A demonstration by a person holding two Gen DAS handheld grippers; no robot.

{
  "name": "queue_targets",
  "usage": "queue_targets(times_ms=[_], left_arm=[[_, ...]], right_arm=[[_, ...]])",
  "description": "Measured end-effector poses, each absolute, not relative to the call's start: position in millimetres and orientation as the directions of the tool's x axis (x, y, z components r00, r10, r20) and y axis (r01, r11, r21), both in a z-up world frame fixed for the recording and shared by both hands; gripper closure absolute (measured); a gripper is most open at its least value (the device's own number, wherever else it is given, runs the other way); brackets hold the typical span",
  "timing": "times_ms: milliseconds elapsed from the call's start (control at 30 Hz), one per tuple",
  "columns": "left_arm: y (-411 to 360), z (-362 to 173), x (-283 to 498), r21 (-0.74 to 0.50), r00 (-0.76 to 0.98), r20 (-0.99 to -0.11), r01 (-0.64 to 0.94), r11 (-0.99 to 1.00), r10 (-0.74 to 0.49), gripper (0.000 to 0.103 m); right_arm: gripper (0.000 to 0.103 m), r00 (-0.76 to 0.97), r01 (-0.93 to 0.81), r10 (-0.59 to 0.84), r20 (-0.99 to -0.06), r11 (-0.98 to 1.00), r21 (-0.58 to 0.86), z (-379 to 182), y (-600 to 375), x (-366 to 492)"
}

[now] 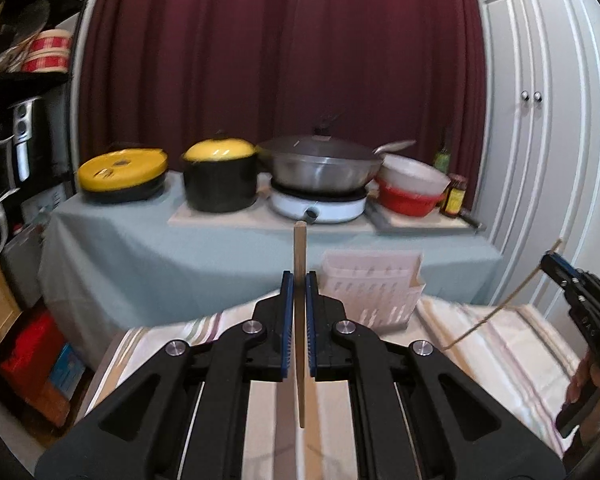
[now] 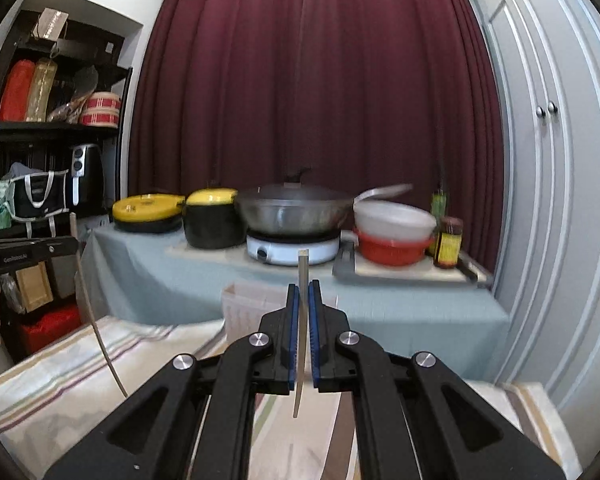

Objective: Organize utensils
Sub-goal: 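Lift both held chopsticks upright and carry them over the white holder, then lower both chopsticks into the white holder and open both tools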

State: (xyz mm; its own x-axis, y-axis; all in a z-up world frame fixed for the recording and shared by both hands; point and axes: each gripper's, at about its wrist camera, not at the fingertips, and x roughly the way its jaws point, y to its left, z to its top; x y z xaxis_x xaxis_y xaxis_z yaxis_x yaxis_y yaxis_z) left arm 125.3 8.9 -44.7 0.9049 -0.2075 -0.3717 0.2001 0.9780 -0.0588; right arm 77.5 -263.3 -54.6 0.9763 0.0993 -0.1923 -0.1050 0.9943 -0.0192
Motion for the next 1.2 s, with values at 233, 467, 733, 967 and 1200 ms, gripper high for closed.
queue_targets(times_ms=[233, 467, 733, 967, 1200], left_arm=[[-27.0, 17.0, 179.4, -0.031, 0.931, -0.26, 0.259, 0.965, -0.258, 0.097], [-56.2, 42.9, 251.0, -0.037, 0.938, -0.23, 0.258, 0.965, -0.26, 0.097], [-75.0, 11.9, 306.5, -0.05, 0.928, -0.273, 0.248, 0.967, -0.253, 0.097], [-79.9, -42.0, 328.8, -0.032, 0.902, -0.359, 0.243, 0.969, -0.238, 0.096], [-80.6, -70.3, 320.8, 0.022, 0.885, -0.409, 0.25, 0.968, -0.22, 0.06]], right_arm=[[0.097, 0.983, -0.132, 0.131, -0.128, 0.991, -0.003, -12.9, -272.6, 135.0], [0.097, 0.982, -0.142, 0.141, -0.123, 0.99, 0.001, -6.0, -272.9, 183.0], [0.097, 0.972, -0.148, 0.148, -0.185, 0.989, 0.015, -37.4, -269.8, 220.2], [0.097, 0.943, -0.17, 0.172, -0.286, 0.985, 0.032, -73.1, -266.2, 241.0], [0.061, 0.946, -0.142, 0.141, -0.294, 0.99, 0.017, -80.8, -261.8, 231.2]])
